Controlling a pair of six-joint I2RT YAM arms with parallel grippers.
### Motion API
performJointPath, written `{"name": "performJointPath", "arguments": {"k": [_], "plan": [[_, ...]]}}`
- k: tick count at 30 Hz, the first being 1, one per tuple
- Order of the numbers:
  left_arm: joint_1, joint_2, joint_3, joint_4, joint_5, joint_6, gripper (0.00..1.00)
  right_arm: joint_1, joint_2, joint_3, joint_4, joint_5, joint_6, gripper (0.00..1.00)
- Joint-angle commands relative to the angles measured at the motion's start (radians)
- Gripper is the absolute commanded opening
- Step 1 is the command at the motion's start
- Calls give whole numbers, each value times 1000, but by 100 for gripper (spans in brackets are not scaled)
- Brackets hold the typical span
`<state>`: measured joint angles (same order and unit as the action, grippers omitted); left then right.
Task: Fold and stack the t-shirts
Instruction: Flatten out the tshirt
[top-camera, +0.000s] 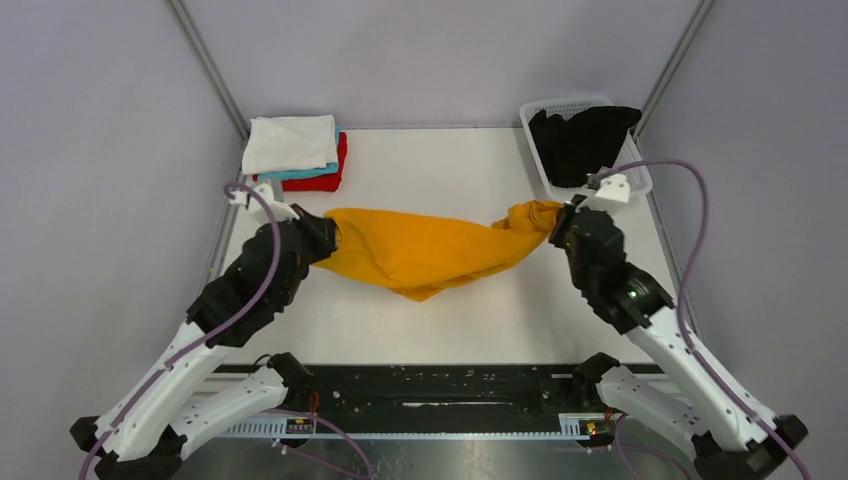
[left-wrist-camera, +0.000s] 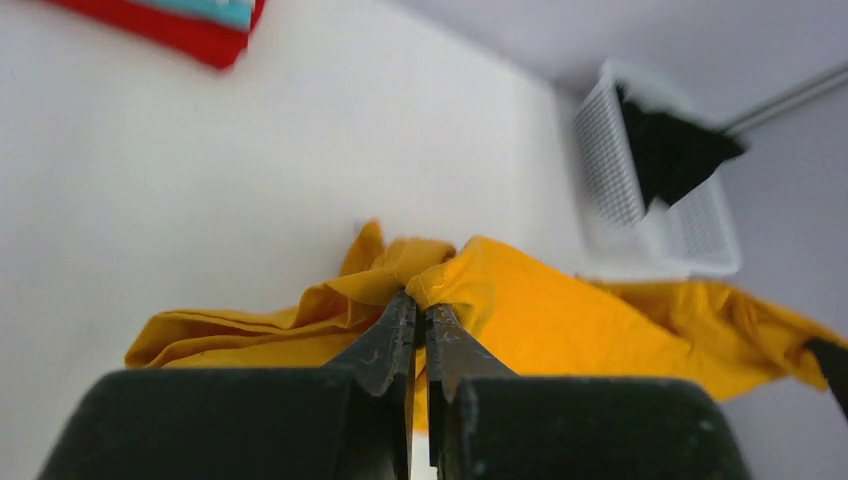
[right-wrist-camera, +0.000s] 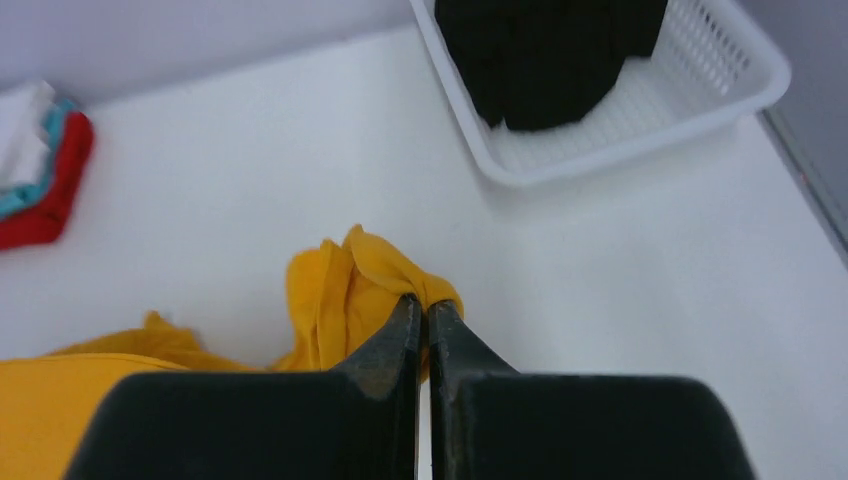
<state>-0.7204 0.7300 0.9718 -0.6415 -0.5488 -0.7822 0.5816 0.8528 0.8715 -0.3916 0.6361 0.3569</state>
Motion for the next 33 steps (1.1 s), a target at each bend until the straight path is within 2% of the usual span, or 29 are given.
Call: {"name": "performJointPath", "arguments": {"k": [1,5,8,16,20,23,25,28,31,32,33], "plan": [[5,-32,188,29,-139,105,0,-3,-119,137,46,6,-131,0],[4,-93,305,29,-183,164,0,-3,-191,261,17,29,-186,0],[5,-163,360,49,-169,207,0,-3,-235,355,-27,-40,-192,0],[4,-242,484,67,104,257,0,-3,-270,598,-35,-301,-176,0],[4,-235,517,51,155,257,0,-3,-218,718,-82,-411,-187,0],[4,-219,508,37,104,240,0,-3,-183,739,-91,-357,-208,0],[4,-184,508,-14,12,212,0,-4,-155,723,-90,-263,-217,0],[4,-99,455,-75,-148,138,0,-3,-79,657,-84,-104,-228,0],[22,66,404,-165,-292,51,0,-6,58,578,-68,60,-238,0],[67,127,392,-195,-276,22,0,-19,118,552,-63,88,-231,0],[136,187,373,-206,-192,28,0,-44,194,529,-64,58,-208,0]]}}
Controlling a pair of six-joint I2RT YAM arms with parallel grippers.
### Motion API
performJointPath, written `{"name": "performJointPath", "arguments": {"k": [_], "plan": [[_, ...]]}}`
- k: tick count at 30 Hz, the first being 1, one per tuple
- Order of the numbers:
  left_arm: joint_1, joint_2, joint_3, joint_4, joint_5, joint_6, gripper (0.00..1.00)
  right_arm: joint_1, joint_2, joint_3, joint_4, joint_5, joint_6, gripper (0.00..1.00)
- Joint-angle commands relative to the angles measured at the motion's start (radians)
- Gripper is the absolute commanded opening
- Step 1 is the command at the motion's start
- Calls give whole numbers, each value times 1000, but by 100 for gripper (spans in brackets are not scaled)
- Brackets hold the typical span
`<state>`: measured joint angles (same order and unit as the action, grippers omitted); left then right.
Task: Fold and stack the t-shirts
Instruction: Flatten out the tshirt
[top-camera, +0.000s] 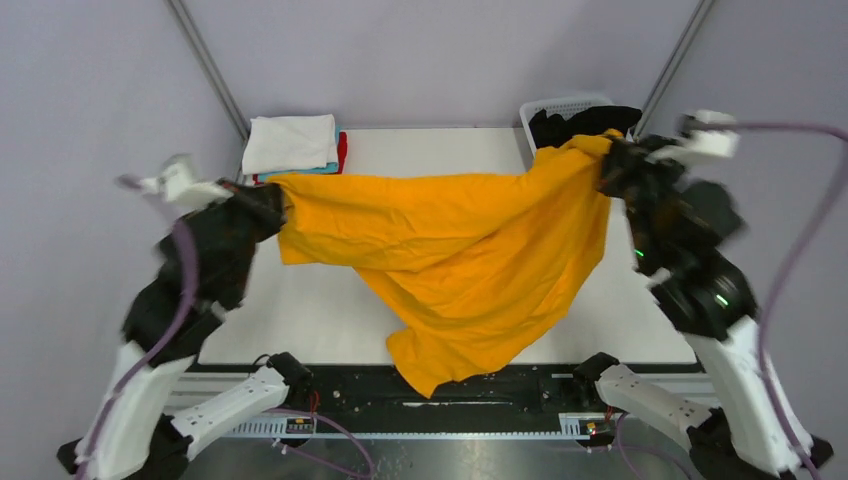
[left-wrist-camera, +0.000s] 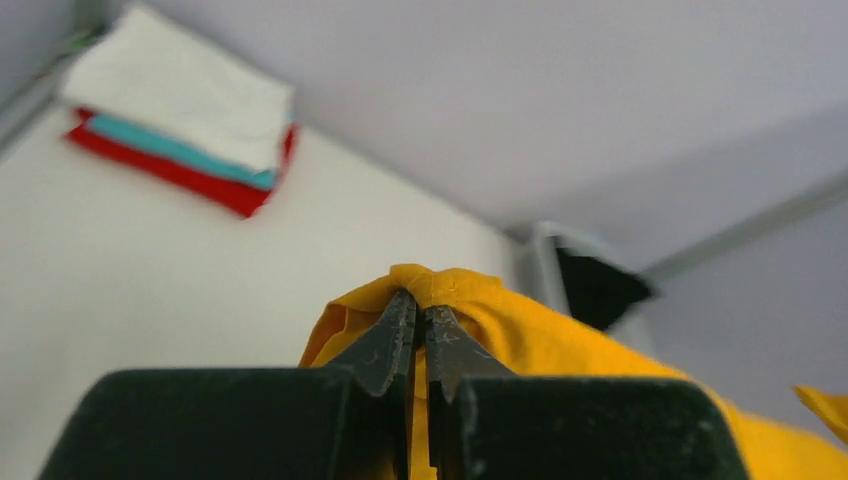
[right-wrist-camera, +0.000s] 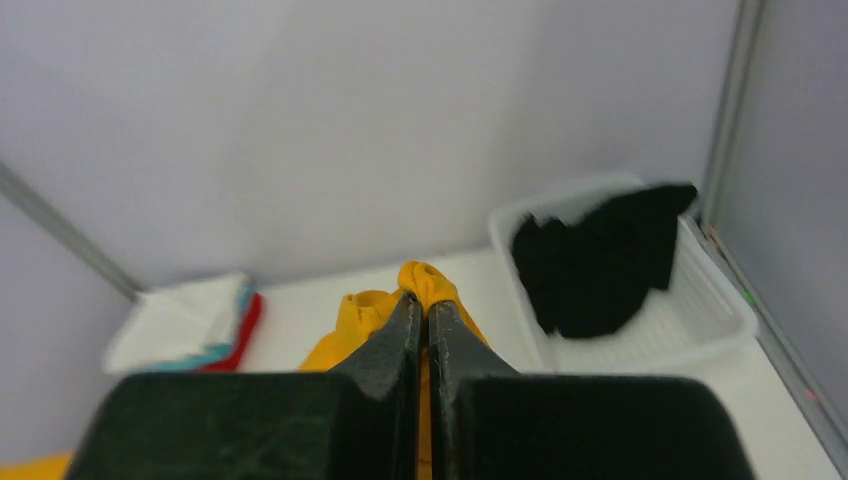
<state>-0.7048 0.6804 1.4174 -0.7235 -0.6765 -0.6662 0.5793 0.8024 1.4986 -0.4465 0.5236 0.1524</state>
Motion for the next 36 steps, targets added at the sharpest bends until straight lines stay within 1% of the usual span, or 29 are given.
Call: {"name": "performJointPath", "arguments": {"k": [1,3,4,6,7,8,9,10,11,12,13,14,15,16,17,20,22,24,25,27,30,32,34,36], "plan": [[216,299,-100,-113,57,-78,0,-72,309,-122,-9,113,31,0],[371,425,-184,-40,266,-56,0,-118,435,-170,9,5,101,0],[423,496,-217,10,314,-50,0,-123,499,-198,39,-28,127,0],[487,652,-233,71,363,-37,0,-130,625,-238,109,-77,165,0],[504,732,-225,102,382,-26,3,-133,694,-230,132,-87,184,0],[521,807,-202,122,402,-18,8,-140,766,-209,144,-94,191,1],[536,879,-165,121,440,-9,8,-146,841,-170,143,-104,194,3],[548,941,-128,116,472,-4,13,-152,905,-122,124,-104,201,11],[555,1006,-94,109,485,-1,34,-157,969,-69,93,-106,208,23],[557,1035,-61,86,488,-4,84,-161,1019,-17,49,-106,213,36],[557,1046,-34,67,488,-2,97,-162,1046,19,15,-94,218,45],[558,1036,-28,65,489,-1,99,-161,1057,40,-10,-83,218,53],[558,1016,-34,69,491,-2,99,-162,1052,44,-16,-77,214,70],[559,981,-49,74,491,0,99,-162,1033,38,-15,-70,213,94],[558,944,-68,76,490,0,99,-162,1007,27,-14,-63,211,99],[558,821,-141,58,498,-27,99,-162,889,-32,-21,-97,207,99],[556,728,-241,58,529,-52,99,-160,804,-101,-28,-154,214,100],[554,639,-328,76,574,-62,99,-156,715,-197,-28,-215,246,99],[552,599,-398,91,579,-67,99,-150,670,-255,-19,-251,266,99],[550,536,-478,93,565,-93,99,-128,593,-381,25,-339,286,100],[550,513,-517,97,544,-71,99,-66,520,-539,65,-396,325,100],[550,525,-530,95,550,-64,99,-24,497,-601,75,-443,352,99],[550,528,-586,137,601,-65,99,30,484,-640,92,-484,362,99],[551,532,-655,191,631,-71,99,100,489,-653,88,-482,360,99]]}}
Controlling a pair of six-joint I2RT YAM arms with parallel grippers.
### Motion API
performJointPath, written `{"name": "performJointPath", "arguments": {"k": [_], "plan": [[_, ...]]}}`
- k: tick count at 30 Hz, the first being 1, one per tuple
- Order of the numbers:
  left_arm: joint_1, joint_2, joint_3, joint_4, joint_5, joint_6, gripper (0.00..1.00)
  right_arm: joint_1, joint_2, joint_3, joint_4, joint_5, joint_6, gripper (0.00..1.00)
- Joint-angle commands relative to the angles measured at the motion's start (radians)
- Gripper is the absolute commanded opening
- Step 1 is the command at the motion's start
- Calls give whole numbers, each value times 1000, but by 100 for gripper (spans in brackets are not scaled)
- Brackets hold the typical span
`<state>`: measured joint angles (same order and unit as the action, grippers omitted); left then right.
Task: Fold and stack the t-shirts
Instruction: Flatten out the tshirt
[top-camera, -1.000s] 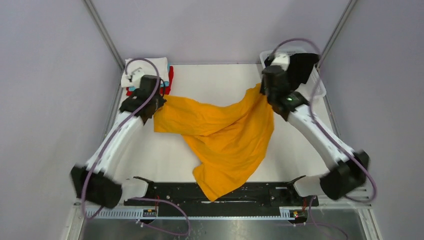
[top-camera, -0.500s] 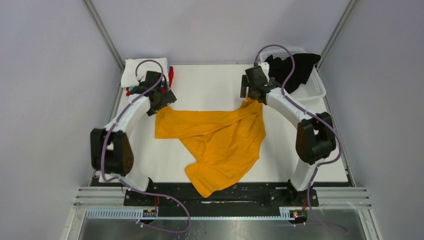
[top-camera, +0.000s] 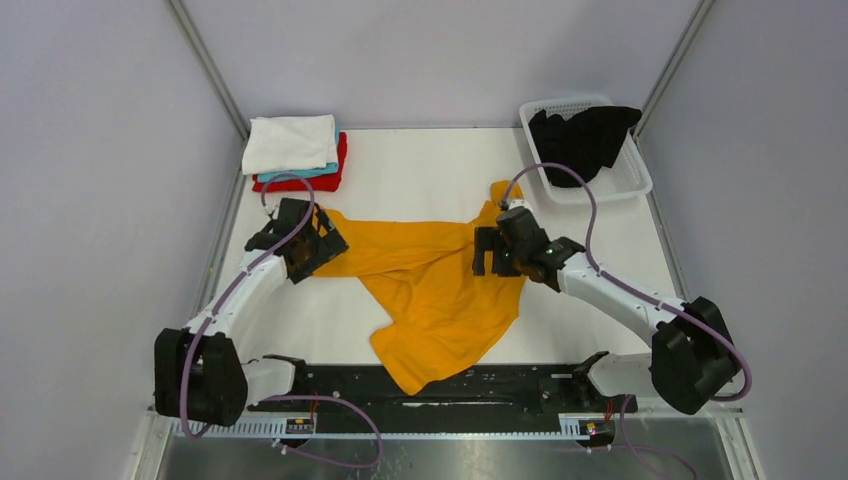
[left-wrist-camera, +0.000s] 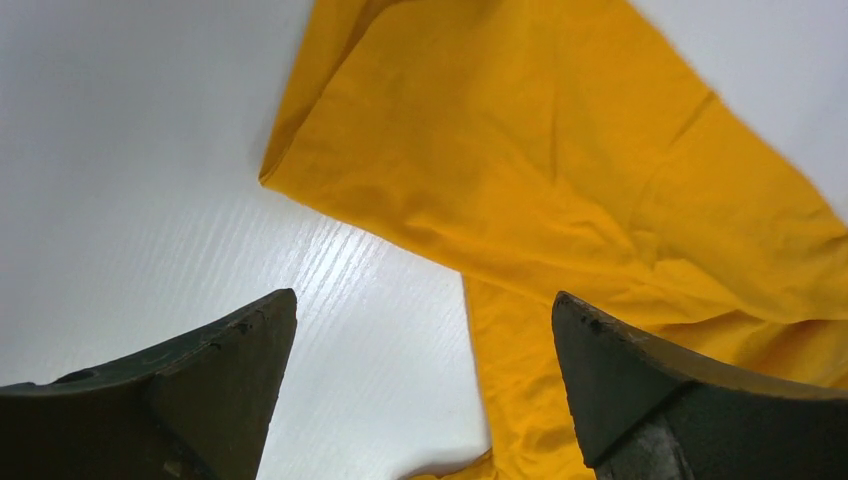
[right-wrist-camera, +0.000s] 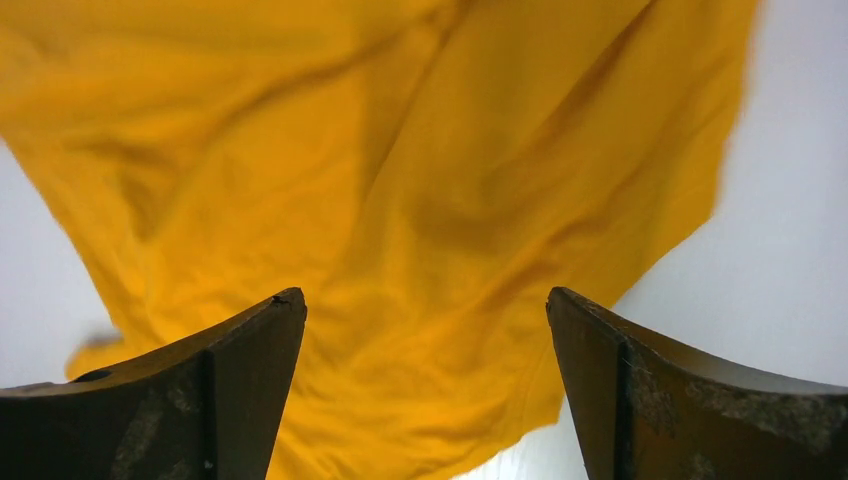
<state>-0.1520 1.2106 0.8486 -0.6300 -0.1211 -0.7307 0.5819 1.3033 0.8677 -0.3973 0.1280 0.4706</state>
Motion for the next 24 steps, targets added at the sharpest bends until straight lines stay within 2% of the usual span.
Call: {"name": "performJointPath", "arguments": {"k": [1,5,8,12,14,16,18,19,20,21,24], "plan": [[-3,10,-108,109,50,-12,99,128,1,-25,40,-92,45,99],[0,83,-97,129,-16,-12,99,192,94,-40,89,-159,81,100],[2,143,-82,157,-50,-22,99,198,148,-33,81,-154,85,99],[25,236,-60,202,-69,-35,91,200,175,-45,84,-148,87,100],[30,285,-46,218,-73,-45,79,200,175,-64,94,-145,87,99],[29,330,-34,232,-70,-51,62,199,174,-81,93,-133,83,100],[31,363,-15,223,-67,-57,41,200,180,-89,88,-94,81,100],[31,369,-5,217,-69,-56,28,200,189,-90,86,-83,83,100],[31,368,5,203,-73,-58,10,199,201,-87,79,-76,84,100],[31,362,18,181,-77,-62,0,200,213,-80,74,-74,88,99],[30,286,38,135,-57,-58,0,200,253,-63,67,-64,99,99]]}}
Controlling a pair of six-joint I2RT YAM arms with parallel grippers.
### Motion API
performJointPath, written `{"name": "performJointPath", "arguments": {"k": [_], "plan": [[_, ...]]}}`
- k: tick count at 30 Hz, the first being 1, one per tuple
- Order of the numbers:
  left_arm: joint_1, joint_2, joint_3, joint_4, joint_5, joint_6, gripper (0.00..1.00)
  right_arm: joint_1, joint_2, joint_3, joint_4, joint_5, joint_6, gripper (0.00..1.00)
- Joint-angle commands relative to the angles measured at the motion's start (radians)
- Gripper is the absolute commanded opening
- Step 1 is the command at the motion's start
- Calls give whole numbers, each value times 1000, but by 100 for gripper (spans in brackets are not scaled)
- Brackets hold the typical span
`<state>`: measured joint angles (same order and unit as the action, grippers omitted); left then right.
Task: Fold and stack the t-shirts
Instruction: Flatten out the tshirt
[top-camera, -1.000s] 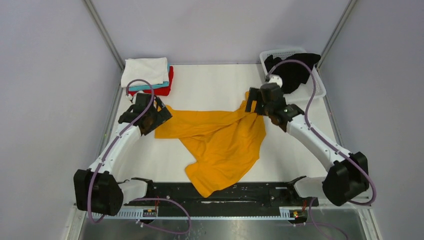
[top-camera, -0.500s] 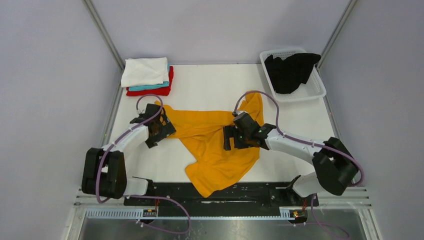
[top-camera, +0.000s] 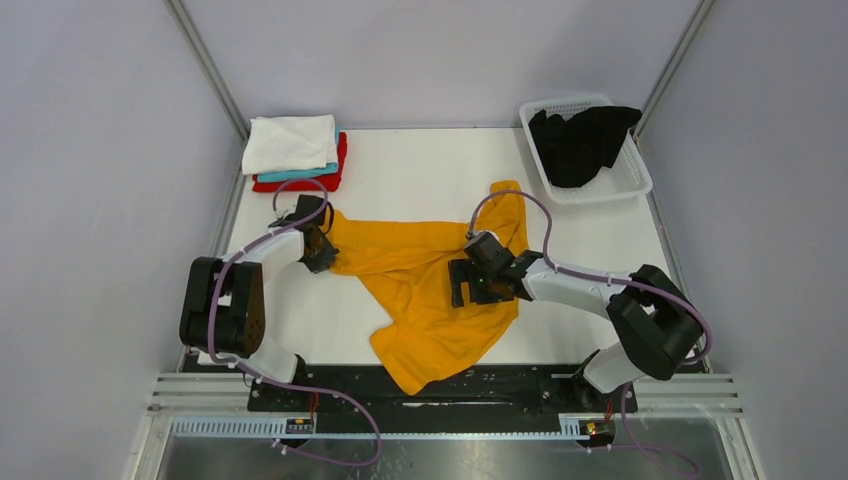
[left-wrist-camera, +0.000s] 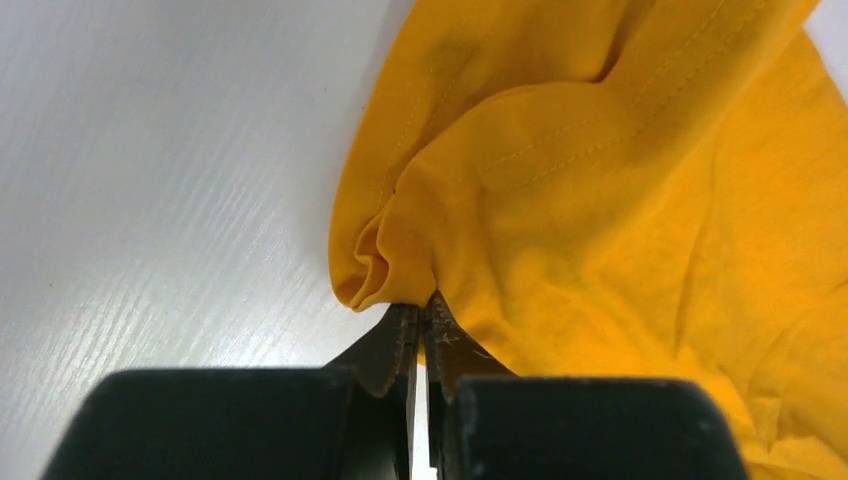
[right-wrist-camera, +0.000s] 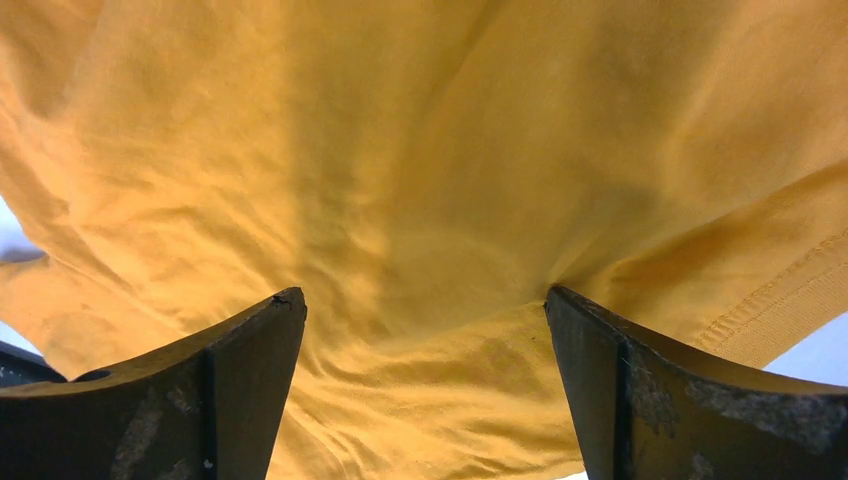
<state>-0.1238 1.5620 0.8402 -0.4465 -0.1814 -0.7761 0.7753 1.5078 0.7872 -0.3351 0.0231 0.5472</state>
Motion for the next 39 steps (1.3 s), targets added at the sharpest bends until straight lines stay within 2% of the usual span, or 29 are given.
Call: {"name": "performJointPath", "arguments": {"k": [1,6,9,12,15,17,18,19,20,21,22,23,25,28,34,39], "plan": [[1,-98,52,-62,9,-12,0,6,67,25,-3,48,27,99],[1,-248,108,-105,42,-22,0,4,98,36,-44,82,27,99],[1,-221,208,-88,84,-23,0,-6,85,16,-65,103,28,99],[-2,-91,359,-72,168,-21,0,-15,60,-7,-84,116,11,100],[-12,91,541,-58,175,-15,0,-25,34,-25,-113,145,-7,100],[-20,248,682,-54,201,4,5,-35,24,-37,-124,163,-16,99],[-24,321,756,-56,232,22,10,-47,22,-41,-126,164,-19,100],[-27,386,836,-83,249,38,22,-58,20,-42,-130,157,-21,99],[-29,454,928,-138,268,56,52,-72,21,-42,-136,147,-24,99],[-34,503,1001,-192,272,77,93,-82,19,-43,-136,141,-25,99],[-39,532,1053,-235,262,92,99,-94,17,-42,-137,139,-26,99],[-46,535,1066,-259,248,108,99,-107,15,-41,-139,138,-29,100],[-55,479,970,-246,213,118,99,-140,15,-33,-151,133,-33,100],[-56,299,728,-136,194,109,99,-216,39,0,-162,102,-50,100],[-56,-83,268,-30,108,50,99,-380,195,188,-209,15,-79,100],[-49,-254,97,-100,-27,3,99,-473,313,378,-239,-40,-83,99]]}}
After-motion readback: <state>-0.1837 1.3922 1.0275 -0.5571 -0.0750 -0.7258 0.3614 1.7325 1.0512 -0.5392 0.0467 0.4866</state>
